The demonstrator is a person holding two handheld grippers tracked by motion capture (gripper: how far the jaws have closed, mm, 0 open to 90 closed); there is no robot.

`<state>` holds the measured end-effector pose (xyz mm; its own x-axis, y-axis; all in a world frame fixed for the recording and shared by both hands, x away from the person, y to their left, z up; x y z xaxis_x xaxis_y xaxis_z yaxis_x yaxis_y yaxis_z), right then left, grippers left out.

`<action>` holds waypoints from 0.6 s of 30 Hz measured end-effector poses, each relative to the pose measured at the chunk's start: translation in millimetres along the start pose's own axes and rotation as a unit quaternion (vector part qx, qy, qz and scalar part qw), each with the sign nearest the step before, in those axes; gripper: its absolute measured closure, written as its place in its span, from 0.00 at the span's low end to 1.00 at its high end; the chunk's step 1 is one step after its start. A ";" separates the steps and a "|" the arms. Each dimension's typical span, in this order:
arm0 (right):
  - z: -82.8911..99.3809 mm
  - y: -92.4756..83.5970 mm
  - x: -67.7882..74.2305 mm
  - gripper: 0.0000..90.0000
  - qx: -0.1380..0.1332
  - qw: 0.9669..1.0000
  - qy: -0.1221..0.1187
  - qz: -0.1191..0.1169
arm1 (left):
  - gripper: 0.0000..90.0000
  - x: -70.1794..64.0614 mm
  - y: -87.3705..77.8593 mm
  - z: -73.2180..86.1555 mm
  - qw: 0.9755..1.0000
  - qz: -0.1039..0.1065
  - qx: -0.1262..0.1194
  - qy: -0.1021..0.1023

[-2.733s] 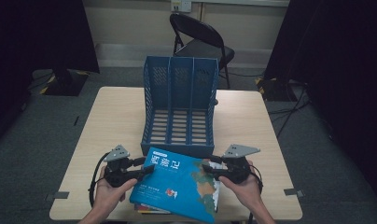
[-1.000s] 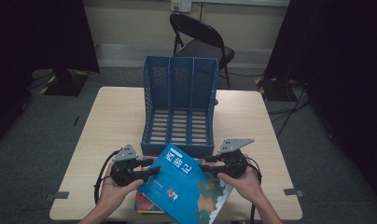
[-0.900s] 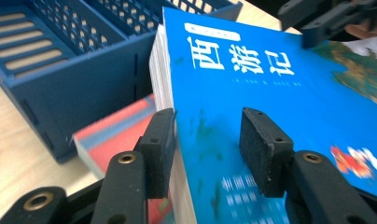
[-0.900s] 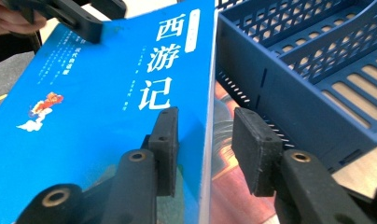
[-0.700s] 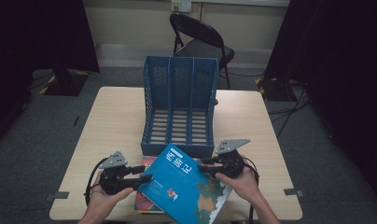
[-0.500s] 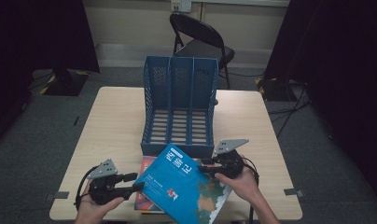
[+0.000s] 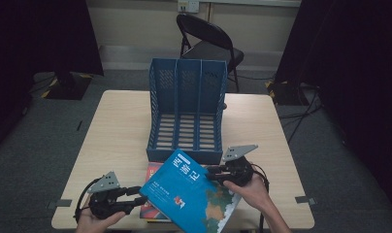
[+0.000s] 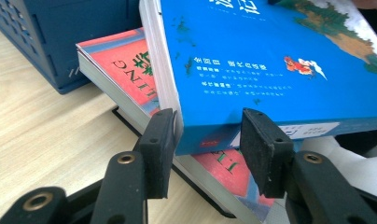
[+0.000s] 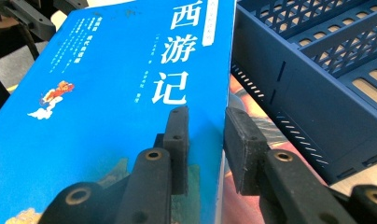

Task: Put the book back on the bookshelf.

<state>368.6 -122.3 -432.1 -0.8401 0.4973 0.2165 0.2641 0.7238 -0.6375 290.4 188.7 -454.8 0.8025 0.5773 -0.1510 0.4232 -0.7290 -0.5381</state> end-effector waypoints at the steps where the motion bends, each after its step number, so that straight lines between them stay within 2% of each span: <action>1: 0.0 0.0 0.0 0.79 0.000 1.000 0.000 0.000 | 0.62 0.0 0.2 -0.3 1.000 -0.002 0.000 0.003; 5: 0.9 -1.6 2.3 0.79 0.003 1.000 -0.003 0.011 | 0.62 0.9 1.6 -1.9 1.000 -0.006 0.001 0.005; 10: 6.0 -5.9 1.2 0.79 -0.002 1.000 0.008 0.002 | 0.62 3.5 4.9 -4.4 1.000 -0.011 0.000 0.001; 18: 12.4 -12.0 4.4 0.78 -0.004 1.000 0.011 0.007 | 0.63 6.6 9.2 -8.1 1.000 -0.013 0.000 0.003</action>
Point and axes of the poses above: each handheld gripper's, and its own axes: y roughly forward along the jaws, z roughly out of its underside, x roughly to its left, the point moved 5 cm from there along y, roughly forward along the jaws, and after that the axes turned 6 degrees about y, right-handed, at the moved point
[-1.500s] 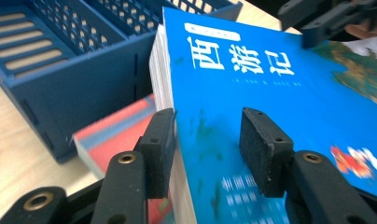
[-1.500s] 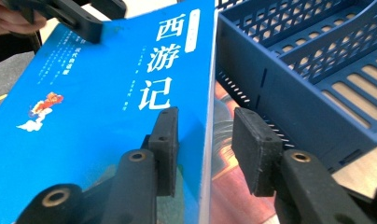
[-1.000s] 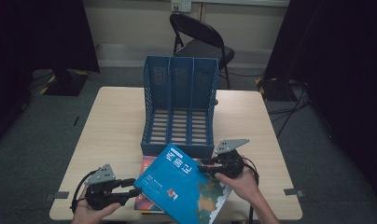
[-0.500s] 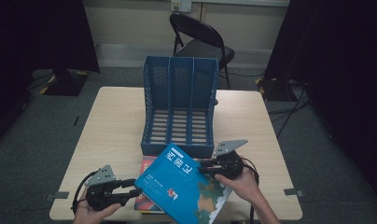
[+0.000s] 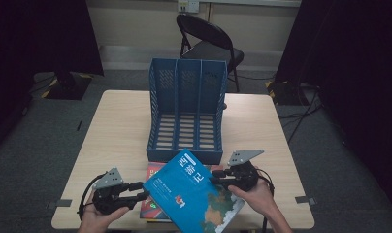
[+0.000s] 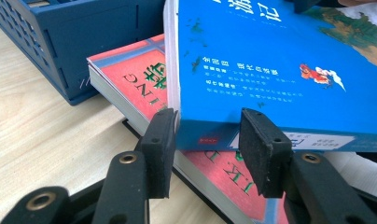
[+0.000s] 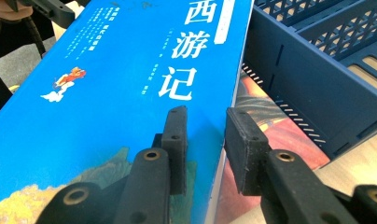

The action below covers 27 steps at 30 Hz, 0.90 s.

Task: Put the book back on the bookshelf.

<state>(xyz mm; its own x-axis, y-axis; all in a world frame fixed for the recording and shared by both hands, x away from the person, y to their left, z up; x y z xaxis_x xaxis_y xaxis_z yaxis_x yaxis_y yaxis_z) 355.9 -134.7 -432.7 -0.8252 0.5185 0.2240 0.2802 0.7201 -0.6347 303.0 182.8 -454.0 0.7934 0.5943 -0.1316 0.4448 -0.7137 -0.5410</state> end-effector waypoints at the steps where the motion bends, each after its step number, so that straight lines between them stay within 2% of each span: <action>1: 1.4 -1.0 0.1 0.78 -0.002 1.000 0.003 0.000 | 0.63 0.2 0.6 -0.4 1.000 -0.002 0.000 0.000; 3: 3.5 -2.8 0.6 0.78 -0.004 1.000 0.007 -0.001 | 0.63 1.2 1.7 -1.4 1.000 -0.003 0.000 0.003; 7: 8.4 -7.2 3.2 0.78 -0.006 1.000 0.009 0.003 | 0.64 4.5 6.1 -4.1 1.000 -0.002 -0.003 -0.005; 9: 11.4 -9.7 4.9 0.78 -0.008 1.000 0.012 0.005 | 0.65 5.6 8.9 -5.8 1.000 -0.005 -0.006 -0.017; 12: 15.8 -13.5 7.0 0.78 -0.011 1.000 0.016 0.008 | 0.67 7.3 12.8 -8.6 1.000 -0.010 -0.008 -0.017; 13: 17.2 -14.5 8.1 0.78 -0.013 1.000 0.018 0.009 | 0.69 7.7 13.7 -9.5 1.000 -0.003 -0.009 -0.019; 15: 19.4 -16.2 9.4 0.78 -0.015 1.000 0.019 0.010 | 0.76 7.6 16.2 -11.3 1.000 -0.006 -0.013 -0.015; 18: 22.5 -18.6 11.0 0.78 -0.017 1.000 0.020 0.010 | 0.76 9.5 19.5 -14.7 1.000 -0.013 -0.011 -0.015; 21: 25.2 -21.1 13.4 0.78 -0.017 1.000 0.021 0.012 | 0.76 13.4 23.9 -17.5 1.000 -0.009 -0.013 -0.022; 25: 28.5 -24.3 17.4 0.78 -0.014 1.000 0.020 0.014 | 0.76 16.3 29.4 -22.5 1.000 -0.020 -0.011 -0.016; 27: 30.3 -25.8 19.4 0.78 -0.014 1.000 0.021 0.014 | 0.76 17.0 31.5 -23.7 0.999 -0.020 -0.014 -0.023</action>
Point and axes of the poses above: each handheld gripper's, and its own axes: y roughly forward along the jaws, z roughly out of its underside, x roughly to its left, the point moved 5 cm from there along y, roughly forward along the jaws, and after that the axes turned 6 degrees about y, right-handed, at the moved point
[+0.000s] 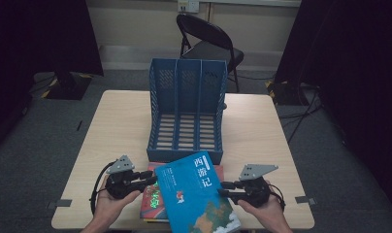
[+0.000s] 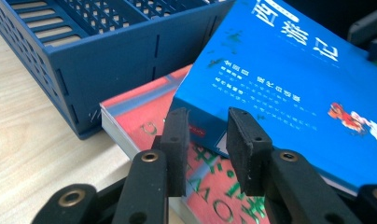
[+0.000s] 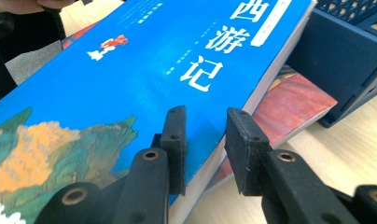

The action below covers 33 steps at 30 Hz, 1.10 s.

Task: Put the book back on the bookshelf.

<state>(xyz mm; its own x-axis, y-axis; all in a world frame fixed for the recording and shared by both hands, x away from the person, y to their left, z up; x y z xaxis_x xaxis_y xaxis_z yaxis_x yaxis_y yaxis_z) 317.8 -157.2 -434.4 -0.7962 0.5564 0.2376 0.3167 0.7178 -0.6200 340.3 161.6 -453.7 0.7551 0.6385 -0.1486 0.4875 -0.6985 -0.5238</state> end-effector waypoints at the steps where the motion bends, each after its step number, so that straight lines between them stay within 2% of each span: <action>1: 1.2 -0.7 0.5 0.78 -0.002 1.000 0.002 -0.001 | 0.75 0.4 0.1 0.1 1.000 -0.002 -0.001 -0.011; 2: 2.0 -1.0 0.8 0.78 -0.006 1.000 0.004 -0.001 | 0.73 0.8 -0.2 0.7 1.000 -0.003 -0.001 -0.023; 3: 2.4 -1.1 0.8 0.78 -0.008 1.000 0.008 -0.002 | 0.67 -0.3 -1.4 1.6 0.999 0.014 -0.004 -0.036; 4: 2.9 -1.0 0.4 0.77 -0.013 1.000 0.012 -0.002 | 0.62 -4.1 -2.7 2.7 0.999 0.029 -0.004 -0.040; 5: 3.2 -0.6 -1.3 0.72 -0.023 0.999 0.022 -0.007 | 0.58 -7.4 -3.3 3.3 0.999 0.028 -0.004 -0.035; 6: 3.2 -0.6 -1.3 0.72 -0.023 0.999 0.022 -0.007 | 0.58 -9.2 -3.7 4.0 0.999 0.024 0.000 -0.027; 7: 1.4 4.4 -3.7 0.67 -0.030 0.999 0.028 -0.008 | 0.56 -14.1 -4.7 4.9 1.000 0.023 0.009 -0.015; 8: 1.4 4.4 -3.7 0.67 -0.030 0.999 0.028 -0.008 | 0.56 -14.1 -4.7 4.9 1.000 0.023 0.009 -0.015; 10: -4.7 9.1 -6.3 0.65 -0.032 0.999 0.024 0.000 | 0.56 -18.9 -5.6 4.5 0.999 0.043 0.003 -0.019; 12: -10.6 13.2 -8.5 0.62 -0.027 1.000 0.014 0.006 | 0.55 -21.0 -6.0 4.2 0.999 0.043 0.003 -0.015; 14: -16.1 18.2 -11.4 0.60 -0.026 1.000 0.008 0.011 | 0.52 -20.4 -5.5 4.1 0.999 0.049 0.003 -0.020; 15: -17.3 20.0 -12.3 0.59 -0.026 1.000 0.009 0.010 | 0.49 -20.7 -3.8 4.4 0.997 0.064 0.001 -0.031; 17: -19.4 24.2 -15.5 0.57 -0.030 0.999 0.016 0.006 | 0.46 -23.1 -0.3 4.7 0.996 0.079 0.006 -0.029; 19: -18.6 25.2 -15.7 0.57 -0.035 0.999 0.022 0.005 | 0.42 -24.4 1.3 2.3 0.997 0.076 0.015 -0.015; 20: -16.3 25.1 -14.7 0.58 -0.042 0.999 0.026 0.009 | 0.40 -24.3 2.1 1.4 0.997 0.070 0.015 -0.016; 26: -15.0 23.4 -12.4 0.57 -0.034 0.999 0.031 0.011 | 0.41 -20.2 5.7 1.1 0.997 0.068 0.009 -0.044; 33: -9.3 18.5 -2.3 0.56 -0.034 0.998 0.033 0.033 | 0.42 -14.4 13.5 -4.4 0.997 0.070 0.010 -0.042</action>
Point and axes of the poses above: each handheld gripper's, and its own axes: y roughly forward along the jaws, z roughly out of its underside, x roughly to its left, the point moved 5 cm from there along y, roughly forward along the jaws, and after that the axes turned 6 degrees about y, right-handed, at the moved point
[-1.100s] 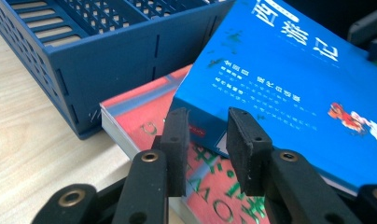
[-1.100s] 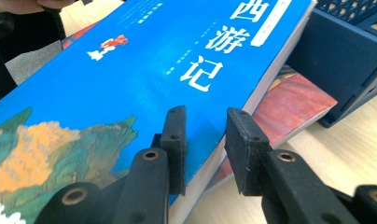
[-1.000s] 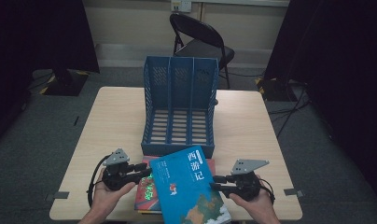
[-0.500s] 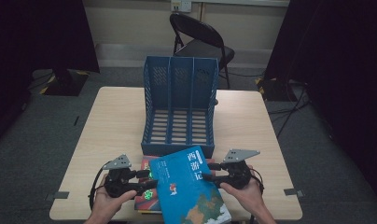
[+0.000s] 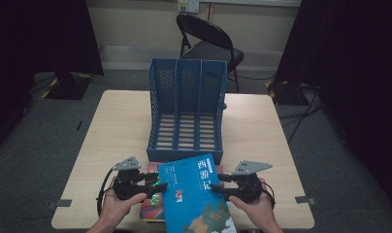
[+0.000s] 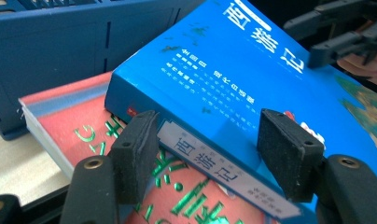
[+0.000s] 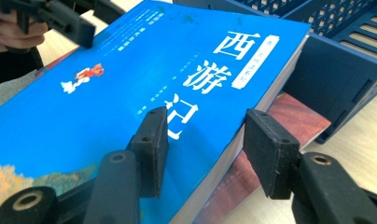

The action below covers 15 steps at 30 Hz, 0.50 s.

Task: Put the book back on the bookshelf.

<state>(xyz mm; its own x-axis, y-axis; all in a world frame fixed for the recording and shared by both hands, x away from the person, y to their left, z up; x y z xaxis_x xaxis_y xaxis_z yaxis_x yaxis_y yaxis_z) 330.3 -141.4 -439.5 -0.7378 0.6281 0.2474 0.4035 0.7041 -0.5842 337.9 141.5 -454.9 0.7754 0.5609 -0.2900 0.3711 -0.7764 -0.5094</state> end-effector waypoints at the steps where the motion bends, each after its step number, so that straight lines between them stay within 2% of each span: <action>1: 0.7 -0.7 0.8 0.56 0.000 1.000 0.001 0.000 | 0.42 0.7 1.7 -1.5 1.000 -0.003 0.000 -0.001; 8: 8.1 -7.0 12.1 0.56 0.001 1.000 -0.001 0.013 | 0.41 7.3 11.2 -11.1 1.000 -0.007 0.007 0.006; 15: 9.6 -8.6 8.4 0.56 -0.001 1.000 0.016 -0.010 | 0.40 8.8 13.1 -10.7 1.000 -0.002 -0.004 0.001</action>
<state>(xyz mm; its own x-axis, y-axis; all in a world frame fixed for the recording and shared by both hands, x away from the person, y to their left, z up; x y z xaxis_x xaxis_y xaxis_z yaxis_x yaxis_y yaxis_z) 315.4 -145.4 -439.8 -0.7282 0.6238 0.2839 0.3896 0.7176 -0.5773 355.1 133.2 -455.4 0.7747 0.5639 -0.2861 0.3784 -0.7759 -0.5047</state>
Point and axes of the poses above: each handheld gripper's, and its own axes: y roughly forward along the jaws, z roughly out of its underside, x roughly to its left, the point moved 5 cm from there along y, roughly forward along the jaws, and after that the axes turned 6 degrees about y, right-handed, at the moved point
